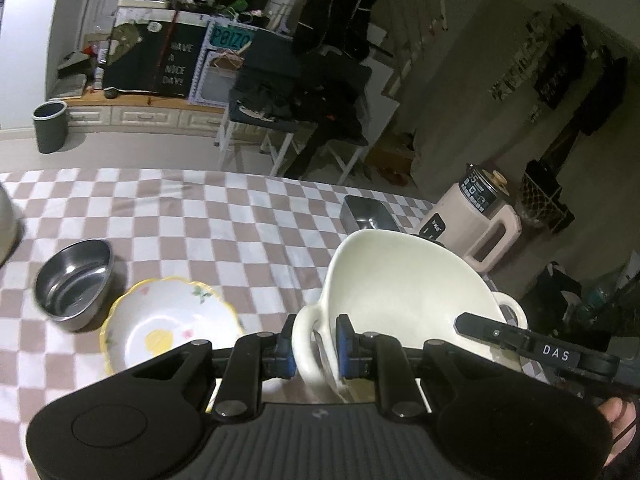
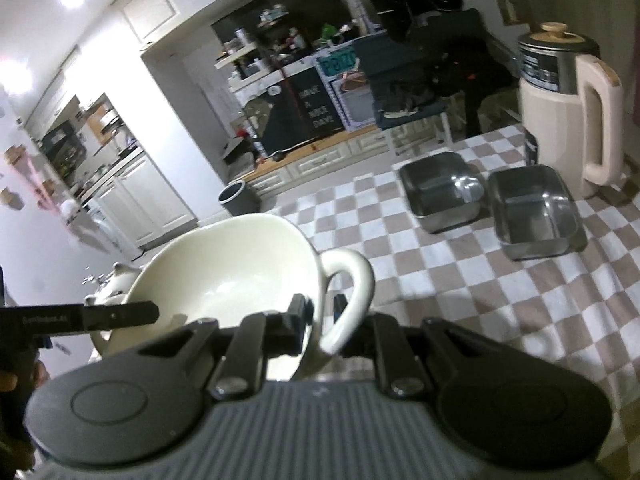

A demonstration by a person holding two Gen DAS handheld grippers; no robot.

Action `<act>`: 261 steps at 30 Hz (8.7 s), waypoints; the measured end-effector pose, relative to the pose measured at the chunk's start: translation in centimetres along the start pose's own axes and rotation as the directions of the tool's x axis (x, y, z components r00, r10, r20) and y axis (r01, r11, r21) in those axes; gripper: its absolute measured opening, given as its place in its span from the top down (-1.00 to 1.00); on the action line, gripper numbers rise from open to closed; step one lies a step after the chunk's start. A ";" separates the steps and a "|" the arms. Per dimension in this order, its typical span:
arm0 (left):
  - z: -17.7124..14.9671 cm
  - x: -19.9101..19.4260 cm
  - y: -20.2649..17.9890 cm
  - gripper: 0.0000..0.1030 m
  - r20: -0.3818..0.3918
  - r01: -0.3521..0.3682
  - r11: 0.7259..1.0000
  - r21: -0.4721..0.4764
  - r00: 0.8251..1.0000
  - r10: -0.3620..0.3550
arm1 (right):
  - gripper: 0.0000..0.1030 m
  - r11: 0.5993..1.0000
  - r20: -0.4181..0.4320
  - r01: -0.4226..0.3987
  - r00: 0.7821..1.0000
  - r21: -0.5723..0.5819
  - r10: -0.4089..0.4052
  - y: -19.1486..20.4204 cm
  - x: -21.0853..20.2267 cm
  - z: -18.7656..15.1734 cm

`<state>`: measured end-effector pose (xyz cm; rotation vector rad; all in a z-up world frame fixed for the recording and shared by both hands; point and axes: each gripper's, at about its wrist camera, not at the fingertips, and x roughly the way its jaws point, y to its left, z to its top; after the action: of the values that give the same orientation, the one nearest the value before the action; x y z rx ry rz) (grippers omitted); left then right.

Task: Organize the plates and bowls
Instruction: 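Carry the cream bowl with both grippers toward the yellow-rimmed floral bowl, then lower the cream bowl with both grippers onto the dark-rimmed white plate, then open both grippers to release the cream bowl, then move both grippers to the rim of the yellow-rimmed floral bowl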

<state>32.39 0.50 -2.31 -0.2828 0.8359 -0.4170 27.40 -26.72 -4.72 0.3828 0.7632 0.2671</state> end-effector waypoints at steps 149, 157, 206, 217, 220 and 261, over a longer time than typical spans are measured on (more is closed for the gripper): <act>-13.1 -1.4 11.6 0.44 -0.332 -0.260 0.960 -0.108 0.919 0.212 | 0.47 0.977 -0.546 0.018 0.827 -0.214 -0.135 10.1 9.5 -10.5; -13.3 -1.3 11.9 0.41 -0.336 -0.257 0.961 -0.098 0.918 0.211 | 0.46 0.983 -0.565 0.019 0.817 -0.181 -0.120 9.9 9.7 -10.5; -13.6 -1.9 11.5 0.47 -0.321 -0.207 0.977 -0.058 0.930 0.179 | 0.45 1.000 -0.553 0.013 0.833 -0.012 -0.017 5.9 7.5 -8.8; -13.5 -2.0 11.4 0.47 -0.318 -0.218 0.974 -0.055 0.929 0.190 | 0.50 0.998 -0.540 -0.013 0.841 -0.056 -0.019 6.1 7.0 -8.8; -13.5 -2.0 11.4 0.47 -0.318 -0.218 0.974 -0.056 0.929 0.190 | 0.49 0.997 -0.538 -0.016 0.843 -0.070 -0.024 6.2 7.0 -8.8; -8.7 -1.4 11.7 -1.00 -0.077 -0.332 0.939 -0.085 0.942 0.326 | -0.99 0.963 -0.241 0.097 0.957 -0.251 -0.160 9.1 10.4 -4.9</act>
<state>27.77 10.79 -11.64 -0.2151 0.9464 -0.0710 30.26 -13.57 -10.42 0.0700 0.9985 0.2845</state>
